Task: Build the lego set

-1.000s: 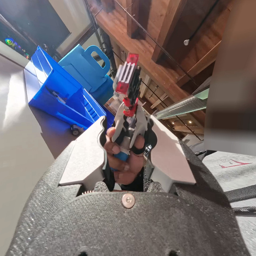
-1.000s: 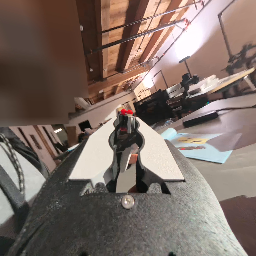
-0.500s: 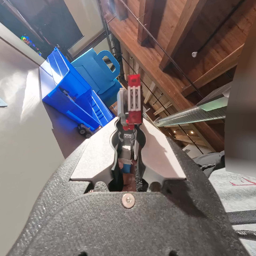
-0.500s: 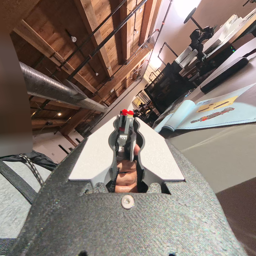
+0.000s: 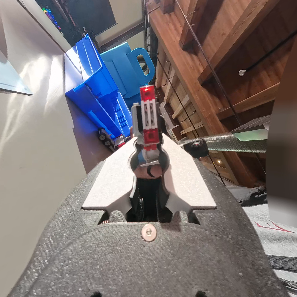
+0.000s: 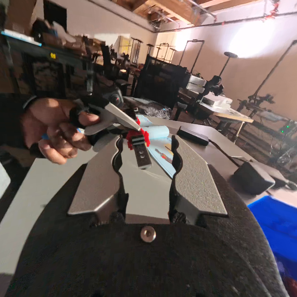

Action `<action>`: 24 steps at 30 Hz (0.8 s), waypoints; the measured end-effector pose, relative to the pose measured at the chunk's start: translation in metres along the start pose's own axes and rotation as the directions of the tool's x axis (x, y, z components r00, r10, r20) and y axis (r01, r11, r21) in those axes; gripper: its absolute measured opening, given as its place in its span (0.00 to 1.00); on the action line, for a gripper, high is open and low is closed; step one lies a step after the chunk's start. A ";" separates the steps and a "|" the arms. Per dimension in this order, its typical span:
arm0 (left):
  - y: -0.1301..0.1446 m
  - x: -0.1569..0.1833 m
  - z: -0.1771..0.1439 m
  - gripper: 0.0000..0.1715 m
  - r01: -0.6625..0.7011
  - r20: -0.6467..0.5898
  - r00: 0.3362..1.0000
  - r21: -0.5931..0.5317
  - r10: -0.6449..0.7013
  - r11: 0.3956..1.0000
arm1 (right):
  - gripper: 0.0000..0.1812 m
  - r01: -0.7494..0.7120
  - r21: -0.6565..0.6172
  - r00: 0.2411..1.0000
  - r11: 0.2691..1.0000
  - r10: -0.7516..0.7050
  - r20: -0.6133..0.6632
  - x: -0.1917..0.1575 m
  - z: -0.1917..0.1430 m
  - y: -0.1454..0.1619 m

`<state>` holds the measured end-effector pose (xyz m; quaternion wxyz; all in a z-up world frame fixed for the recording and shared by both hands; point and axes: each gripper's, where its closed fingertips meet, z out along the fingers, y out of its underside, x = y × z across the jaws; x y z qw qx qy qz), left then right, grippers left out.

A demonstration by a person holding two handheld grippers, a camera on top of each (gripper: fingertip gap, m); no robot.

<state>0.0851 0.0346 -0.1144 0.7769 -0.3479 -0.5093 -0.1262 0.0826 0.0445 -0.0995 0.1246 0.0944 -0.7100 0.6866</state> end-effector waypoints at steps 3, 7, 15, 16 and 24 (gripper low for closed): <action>0.003 -0.001 -0.001 0.12 0.016 0.009 1.000 -0.023 -0.016 1.000 | 0.32 0.087 -0.028 0.992 0.996 -0.085 0.094 -0.012 0.007 0.001; 0.006 -0.002 -0.003 0.12 0.015 0.017 1.000 -0.045 -0.014 0.999 | 0.24 0.150 -0.072 0.981 0.986 -0.139 0.132 -0.016 0.014 0.008; 0.007 -0.004 -0.004 0.12 0.019 0.027 0.999 -0.053 -0.018 0.998 | 0.18 0.162 -0.099 0.977 0.982 -0.145 0.155 -0.021 0.020 0.016; 0.007 -0.004 -0.004 0.12 0.025 0.027 0.999 -0.052 -0.024 0.998 | 0.19 0.163 -0.098 0.977 0.982 -0.147 0.152 -0.020 0.020 0.016; 0.009 -0.011 -0.003 0.12 0.054 0.065 0.997 -0.043 -0.051 0.998 | 0.18 0.194 -0.108 0.975 0.975 -0.179 0.134 -0.019 0.020 0.023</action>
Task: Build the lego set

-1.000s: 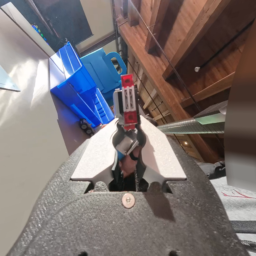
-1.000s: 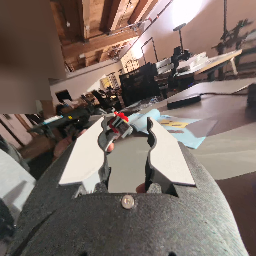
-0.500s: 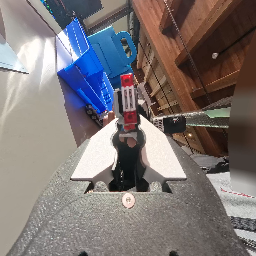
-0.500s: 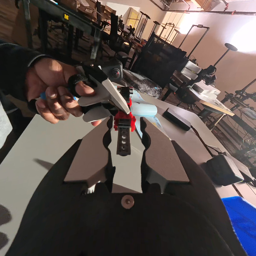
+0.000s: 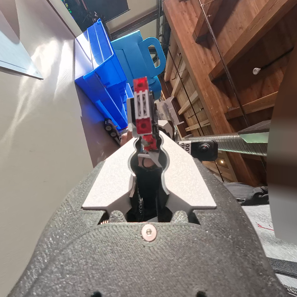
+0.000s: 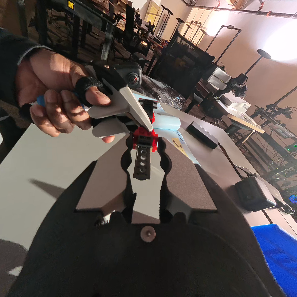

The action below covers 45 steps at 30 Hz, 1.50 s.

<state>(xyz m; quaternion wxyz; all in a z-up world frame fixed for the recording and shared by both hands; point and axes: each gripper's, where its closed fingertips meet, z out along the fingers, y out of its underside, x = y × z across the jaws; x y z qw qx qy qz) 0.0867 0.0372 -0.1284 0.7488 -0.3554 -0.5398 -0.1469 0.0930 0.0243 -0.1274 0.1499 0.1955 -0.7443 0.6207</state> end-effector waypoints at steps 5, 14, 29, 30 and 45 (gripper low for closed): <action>0.002 -0.003 0.000 0.12 0.025 0.014 1.000 -0.002 -0.025 1.000 | 0.18 0.032 -0.008 0.999 0.999 -0.032 0.002 -0.001 0.000 0.002; 0.005 -0.005 0.001 0.12 0.060 0.023 0.998 -0.009 -0.059 0.998 | 0.18 0.062 -0.014 0.998 0.998 -0.062 0.013 -0.005 -0.002 0.004; 0.004 0.003 0.009 0.16 0.116 -0.095 0.989 0.004 -0.115 0.993 | 0.19 0.084 0.021 0.994 0.996 -0.082 -0.075 0.001 0.001 -0.003; 0.002 0.004 0.009 0.12 0.125 -0.112 0.986 0.012 -0.123 0.992 | 0.19 0.098 0.019 0.992 0.995 -0.096 -0.078 0.000 0.002 -0.003; 0.010 0.009 0.005 0.12 -0.084 -0.072 0.994 -0.066 0.079 0.994 | 0.19 0.079 0.055 0.996 0.995 -0.077 -0.035 -0.007 0.000 -0.009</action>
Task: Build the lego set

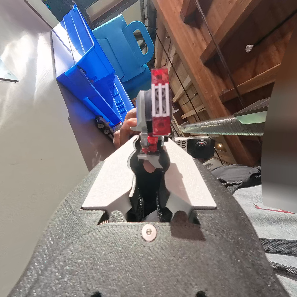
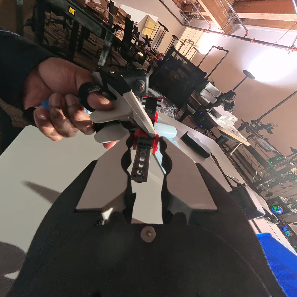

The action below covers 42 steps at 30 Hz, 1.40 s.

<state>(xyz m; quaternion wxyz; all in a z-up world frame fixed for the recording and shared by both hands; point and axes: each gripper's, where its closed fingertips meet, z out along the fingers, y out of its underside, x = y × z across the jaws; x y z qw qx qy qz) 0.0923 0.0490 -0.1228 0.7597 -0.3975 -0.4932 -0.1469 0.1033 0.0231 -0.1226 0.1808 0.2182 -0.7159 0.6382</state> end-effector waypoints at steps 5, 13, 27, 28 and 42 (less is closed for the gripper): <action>0.001 -0.003 0.000 0.12 0.025 0.028 0.999 -0.002 -0.025 1.000 | 0.19 0.025 -0.015 1.000 1.000 -0.025 -0.007 -0.002 0.000 0.003; 0.002 -0.006 -0.001 0.12 0.069 0.034 0.997 0.005 -0.069 0.998 | 0.18 0.081 -0.056 0.996 0.995 -0.082 -0.028 -0.004 0.001 0.005; -0.007 0.005 0.000 0.12 -0.014 -0.013 1.000 0.043 0.014 0.999 | 0.20 0.016 0.029 0.996 0.999 -0.013 -0.094 0.006 0.001 -0.007; -0.009 0.004 -0.001 0.12 -0.002 -0.020 1.000 0.051 0.003 0.999 | 0.22 0.001 0.026 0.996 1.000 0.001 -0.094 0.007 0.001 -0.006; -0.003 0.004 0.000 0.12 0.044 -0.085 0.996 0.032 -0.041 0.999 | 0.18 0.006 -0.017 1.000 1.000 -0.007 -0.026 -0.002 0.001 0.005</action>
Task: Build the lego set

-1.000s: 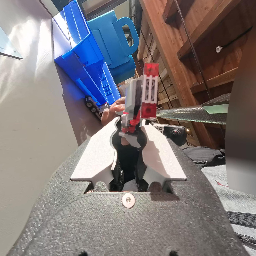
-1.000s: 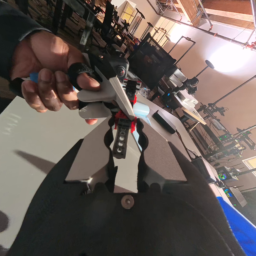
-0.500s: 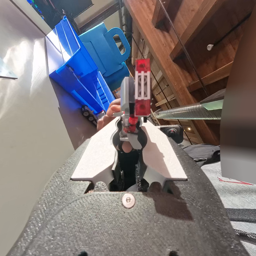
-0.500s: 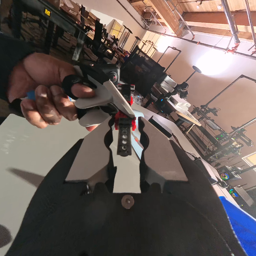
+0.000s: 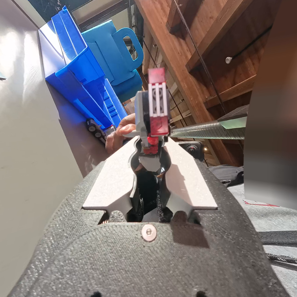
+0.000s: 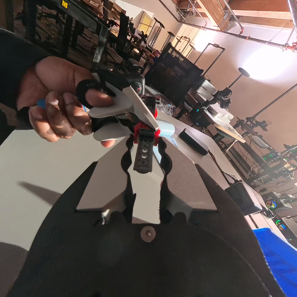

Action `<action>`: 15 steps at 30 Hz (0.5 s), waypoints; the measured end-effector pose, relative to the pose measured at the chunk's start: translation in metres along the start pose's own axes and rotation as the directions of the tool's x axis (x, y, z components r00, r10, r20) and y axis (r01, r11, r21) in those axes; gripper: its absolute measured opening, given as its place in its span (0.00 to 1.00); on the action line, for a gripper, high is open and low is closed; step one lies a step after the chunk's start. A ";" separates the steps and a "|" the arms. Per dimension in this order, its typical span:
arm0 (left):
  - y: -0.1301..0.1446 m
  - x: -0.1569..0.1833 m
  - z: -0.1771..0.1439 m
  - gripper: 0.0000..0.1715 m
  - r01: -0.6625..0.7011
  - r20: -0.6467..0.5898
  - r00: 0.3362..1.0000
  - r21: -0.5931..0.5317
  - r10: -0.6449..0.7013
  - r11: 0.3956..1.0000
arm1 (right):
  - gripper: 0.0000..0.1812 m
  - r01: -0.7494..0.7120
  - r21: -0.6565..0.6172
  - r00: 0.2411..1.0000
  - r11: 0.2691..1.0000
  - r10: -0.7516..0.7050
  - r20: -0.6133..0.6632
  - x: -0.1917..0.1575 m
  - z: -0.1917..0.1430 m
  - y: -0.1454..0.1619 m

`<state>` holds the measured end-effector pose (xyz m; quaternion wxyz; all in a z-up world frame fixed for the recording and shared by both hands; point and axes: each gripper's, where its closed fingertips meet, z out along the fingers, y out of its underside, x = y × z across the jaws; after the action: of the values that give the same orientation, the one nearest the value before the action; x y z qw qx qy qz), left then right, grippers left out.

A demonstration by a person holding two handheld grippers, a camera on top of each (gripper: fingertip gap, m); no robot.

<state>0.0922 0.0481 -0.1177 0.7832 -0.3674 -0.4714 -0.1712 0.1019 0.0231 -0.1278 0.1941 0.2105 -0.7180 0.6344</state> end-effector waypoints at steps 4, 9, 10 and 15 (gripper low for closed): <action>-0.001 -0.003 0.000 0.12 -0.023 0.013 1.000 -0.002 0.023 1.000 | 0.19 -0.001 -0.025 1.000 1.000 0.001 0.000 0.000 0.001 0.004; -0.017 0.005 -0.009 0.12 -0.386 0.040 0.921 -0.032 0.387 0.922 | 0.27 -0.134 -0.097 0.990 0.986 0.138 0.029 0.004 -0.004 0.018; -0.020 0.008 -0.012 0.12 -0.468 0.032 0.882 -0.047 0.470 0.882 | 0.28 -0.196 -0.092 0.979 0.976 0.201 0.046 0.005 -0.007 0.018; -0.016 0.024 -0.022 0.12 -0.724 -0.113 0.689 -0.122 0.715 0.679 | 0.26 -0.330 -0.066 0.928 0.942 0.337 0.161 0.002 -0.013 0.002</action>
<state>0.1074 0.0229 -0.0964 0.7688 -0.5785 -0.2519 0.1037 0.0994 0.0363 -0.1269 0.0257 0.1350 -0.7692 0.6240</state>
